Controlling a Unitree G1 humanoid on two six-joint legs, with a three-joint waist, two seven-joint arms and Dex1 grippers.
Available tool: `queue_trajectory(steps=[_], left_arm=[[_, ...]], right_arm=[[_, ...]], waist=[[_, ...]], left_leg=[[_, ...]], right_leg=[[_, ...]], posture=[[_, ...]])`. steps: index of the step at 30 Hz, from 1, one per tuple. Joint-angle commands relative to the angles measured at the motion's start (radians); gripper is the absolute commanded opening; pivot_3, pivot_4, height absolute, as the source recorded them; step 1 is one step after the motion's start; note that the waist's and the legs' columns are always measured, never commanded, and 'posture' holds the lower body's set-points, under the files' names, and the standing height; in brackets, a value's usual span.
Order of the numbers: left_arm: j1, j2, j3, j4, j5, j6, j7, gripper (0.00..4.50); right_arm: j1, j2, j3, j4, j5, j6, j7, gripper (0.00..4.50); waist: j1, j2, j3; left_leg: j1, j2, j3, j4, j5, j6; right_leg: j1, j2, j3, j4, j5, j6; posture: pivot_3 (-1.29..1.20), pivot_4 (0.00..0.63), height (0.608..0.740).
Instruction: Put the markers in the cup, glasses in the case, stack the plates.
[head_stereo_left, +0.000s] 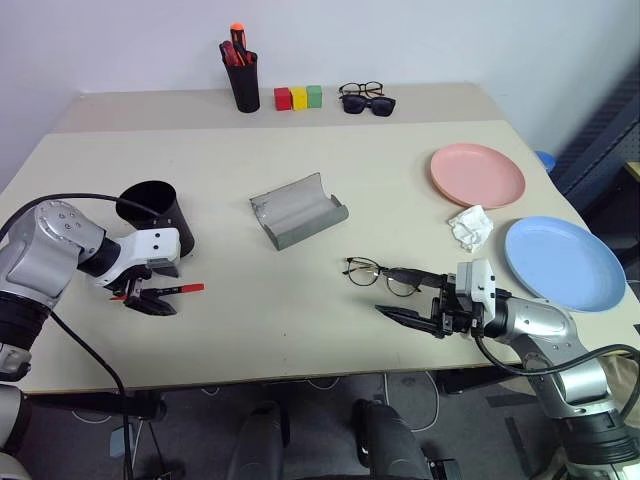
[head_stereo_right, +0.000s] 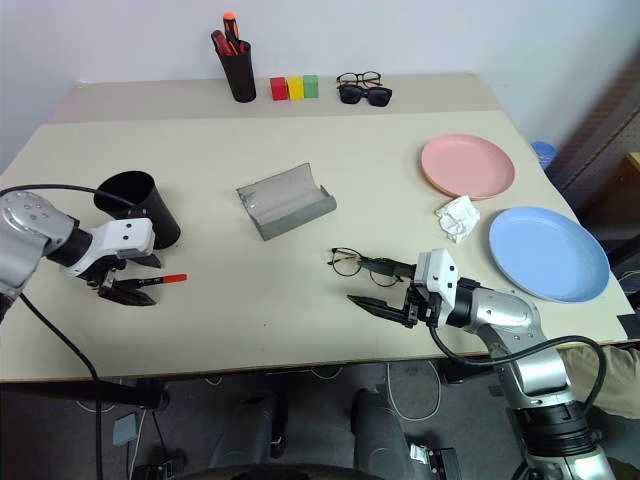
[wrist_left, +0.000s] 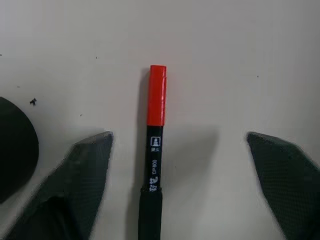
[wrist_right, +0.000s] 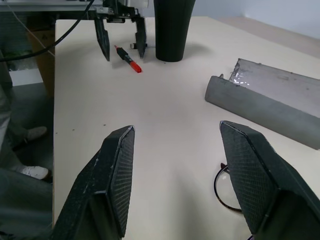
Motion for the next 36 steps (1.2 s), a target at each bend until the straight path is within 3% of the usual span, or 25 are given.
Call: queue_trajectory(steps=[1,5,18,21,25,36], left_arm=[[0.005,0.012,0.009,-0.018,0.022,-0.011,0.000,2.13],[0.029,0.018,0.018,-0.024,0.033,-0.030,0.010,0.05],[0.119,0.034,0.103,-0.149,-0.037,-0.015,-0.003,0.02],[0.112,0.037,0.096,-0.136,-0.023,-0.028,0.008,0.88],[0.109,0.029,0.075,-0.123,0.010,-0.060,0.037,2.84],[0.050,0.006,0.067,-0.082,0.046,-0.073,0.052,2.84]], right_arm=[[-0.016,-0.008,-0.027,-0.036,0.020,0.003,-0.006,2.76],[-0.025,-0.009,-0.030,-0.027,0.019,0.006,-0.005,2.76],[-0.049,0.000,-0.027,0.019,0.010,-0.014,0.009,2.76],[-0.058,0.003,-0.027,0.033,0.006,-0.023,0.012,2.76],[-0.060,0.004,-0.031,0.038,0.006,-0.027,0.011,2.76],[-0.029,-0.001,-0.040,0.018,0.010,-0.031,-0.005,2.76]], waist=[[0.000,0.000,0.000],[0.000,0.000,0.000],[-0.001,-0.001,-0.001],[-0.001,-0.001,-0.001],[0.000,-0.001,-0.001],[0.002,-0.001,-0.001]], left_leg=[[0.000,0.000,0.000,0.000,0.000,0.000],[0.000,0.000,0.000,0.000,0.000,0.000],[0.003,0.000,-0.001,0.001,0.000,0.000],[0.003,0.000,-0.001,0.002,0.000,0.000],[0.003,0.000,-0.001,0.002,0.000,0.000],[0.003,0.000,-0.001,0.002,0.000,0.000]], right_leg=[[0.000,0.000,0.000,0.000,0.000,0.000],[0.000,0.000,0.000,0.000,0.000,0.000],[0.000,0.000,0.000,0.009,-0.003,0.001],[0.000,0.000,0.000,0.009,-0.003,0.001],[0.000,0.000,0.000,0.009,-0.003,0.001],[0.000,0.000,0.000,0.009,-0.003,0.001]], posture=[[0.00,0.150,0.740],[0.00,0.150,0.740],[0.00,0.150,0.740],[0.00,0.150,0.740],[0.00,0.150,0.740],[0.00,0.150,0.740]])
